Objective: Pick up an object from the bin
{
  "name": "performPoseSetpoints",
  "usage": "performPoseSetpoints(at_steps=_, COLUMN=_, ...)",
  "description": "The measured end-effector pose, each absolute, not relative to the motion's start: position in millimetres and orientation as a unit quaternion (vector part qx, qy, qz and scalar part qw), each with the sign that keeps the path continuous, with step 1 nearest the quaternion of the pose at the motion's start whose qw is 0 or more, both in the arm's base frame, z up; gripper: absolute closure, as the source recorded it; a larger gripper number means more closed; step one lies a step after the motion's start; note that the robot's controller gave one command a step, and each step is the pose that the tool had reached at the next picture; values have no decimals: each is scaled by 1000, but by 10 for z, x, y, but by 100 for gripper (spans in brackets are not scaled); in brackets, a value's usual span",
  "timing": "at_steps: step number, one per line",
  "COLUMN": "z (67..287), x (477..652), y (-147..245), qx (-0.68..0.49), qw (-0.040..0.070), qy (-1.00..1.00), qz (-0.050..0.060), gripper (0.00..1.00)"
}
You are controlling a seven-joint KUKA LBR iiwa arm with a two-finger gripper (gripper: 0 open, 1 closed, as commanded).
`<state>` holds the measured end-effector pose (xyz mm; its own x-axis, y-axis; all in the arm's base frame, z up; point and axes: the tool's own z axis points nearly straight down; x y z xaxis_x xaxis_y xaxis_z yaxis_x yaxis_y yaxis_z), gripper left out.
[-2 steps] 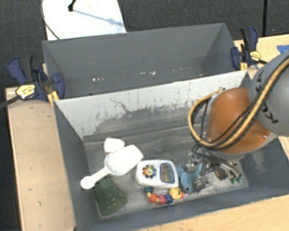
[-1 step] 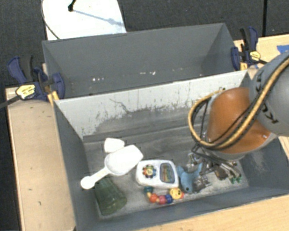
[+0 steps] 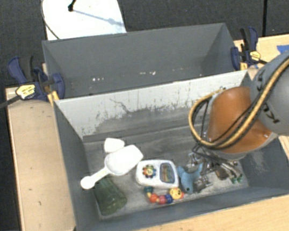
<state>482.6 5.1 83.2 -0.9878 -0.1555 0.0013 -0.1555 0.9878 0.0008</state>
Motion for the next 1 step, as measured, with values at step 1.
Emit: performPoseSetpoints(at_steps=1, z=951, x=4824, y=51, qx=78, qw=1, qy=-997, qz=0, gripper=100)
